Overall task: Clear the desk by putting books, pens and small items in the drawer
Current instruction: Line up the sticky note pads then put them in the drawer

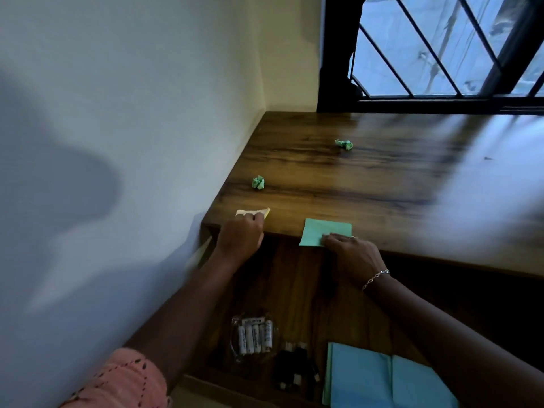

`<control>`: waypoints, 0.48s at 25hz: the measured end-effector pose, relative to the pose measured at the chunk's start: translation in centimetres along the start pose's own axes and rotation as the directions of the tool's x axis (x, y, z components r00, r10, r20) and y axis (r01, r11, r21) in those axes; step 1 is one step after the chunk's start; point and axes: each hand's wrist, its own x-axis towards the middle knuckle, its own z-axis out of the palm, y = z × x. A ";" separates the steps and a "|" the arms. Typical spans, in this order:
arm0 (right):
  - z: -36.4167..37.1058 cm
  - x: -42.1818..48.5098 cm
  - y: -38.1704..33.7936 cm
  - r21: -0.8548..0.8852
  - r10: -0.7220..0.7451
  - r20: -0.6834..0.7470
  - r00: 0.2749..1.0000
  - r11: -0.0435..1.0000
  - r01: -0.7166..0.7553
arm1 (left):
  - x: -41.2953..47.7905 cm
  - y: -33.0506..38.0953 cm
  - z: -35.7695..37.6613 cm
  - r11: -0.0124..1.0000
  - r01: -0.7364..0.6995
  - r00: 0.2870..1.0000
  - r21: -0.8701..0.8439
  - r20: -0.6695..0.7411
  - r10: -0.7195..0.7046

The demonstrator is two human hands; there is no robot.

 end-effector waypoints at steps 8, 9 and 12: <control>-1.6 -11.5 3.0 0.062 -0.117 -0.076 0.990 0.991 0.122 | -6.3 10.8 -2.2 0.926 -0.354 0.895 0.131 -0.241 0.376; -1.5 -13.3 3.5 0.041 -0.135 -0.058 0.989 0.990 0.137 | -7.1 12.3 -2.1 0.906 -0.406 0.872 0.122 -0.244 0.424; -0.6 -18.3 4.8 -0.056 -0.207 0.057 0.977 0.976 0.210 | -9.7 16.3 -1.3 0.829 -0.540 0.817 0.146 -0.148 0.558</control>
